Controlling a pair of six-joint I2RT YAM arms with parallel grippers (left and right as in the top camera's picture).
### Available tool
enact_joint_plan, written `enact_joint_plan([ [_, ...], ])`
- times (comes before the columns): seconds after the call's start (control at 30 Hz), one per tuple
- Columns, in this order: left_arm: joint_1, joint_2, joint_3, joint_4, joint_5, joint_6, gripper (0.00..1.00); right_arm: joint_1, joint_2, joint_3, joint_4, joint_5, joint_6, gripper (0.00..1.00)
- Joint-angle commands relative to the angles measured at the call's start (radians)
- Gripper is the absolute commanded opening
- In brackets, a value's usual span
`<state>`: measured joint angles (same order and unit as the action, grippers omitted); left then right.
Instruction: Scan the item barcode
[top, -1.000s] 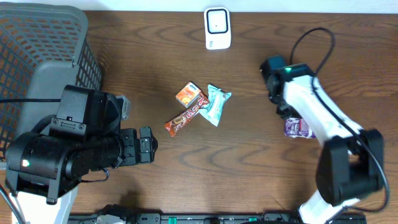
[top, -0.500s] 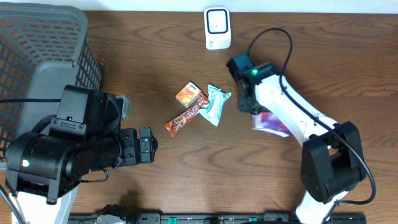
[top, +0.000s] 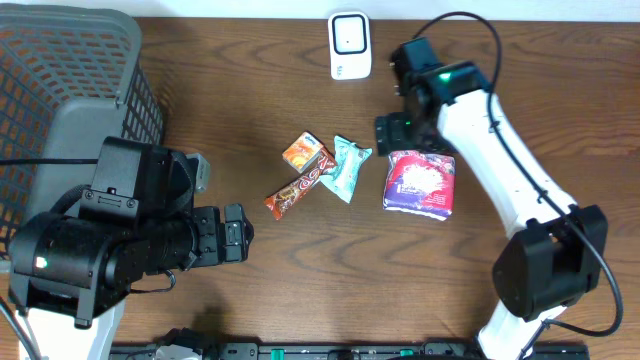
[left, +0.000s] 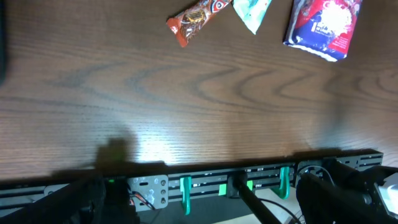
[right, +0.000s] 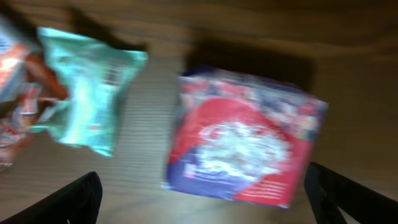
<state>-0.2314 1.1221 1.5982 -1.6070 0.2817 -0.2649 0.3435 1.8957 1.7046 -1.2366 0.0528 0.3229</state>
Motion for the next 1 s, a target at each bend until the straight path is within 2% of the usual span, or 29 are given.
enact_joint_plan([
  [0.0, 0.004, 0.000, 0.007, -0.019, -0.006, 0.002, 0.98, -0.101, 0.000, 0.019, -0.020, -0.001, -0.055, 0.99],
  [0.27, 0.004, 0.000, 0.007, -0.019, -0.006, 0.002, 0.98, -0.304, 0.001, -0.005, -0.039, -0.017, -0.131, 0.99],
  [0.4, 0.004, 0.000, 0.007, -0.019, -0.007, 0.002, 0.98, -0.347, 0.001, -0.069, -0.017, -0.162, -0.218, 0.99],
  [0.63, 0.004, 0.000, 0.007, -0.019, -0.006, 0.002, 0.98, -0.392, 0.001, -0.240, 0.114, -0.239, -0.253, 0.99],
  [0.8, 0.004, 0.000, 0.007, -0.019, -0.006, 0.002, 0.98, -0.430, 0.001, -0.354, 0.230, -0.389, -0.256, 0.98],
  [0.97, 0.004, 0.000, 0.007, -0.019, -0.007, 0.002, 0.98, -0.451, 0.001, -0.434, 0.301, -0.536, -0.325, 0.93],
])
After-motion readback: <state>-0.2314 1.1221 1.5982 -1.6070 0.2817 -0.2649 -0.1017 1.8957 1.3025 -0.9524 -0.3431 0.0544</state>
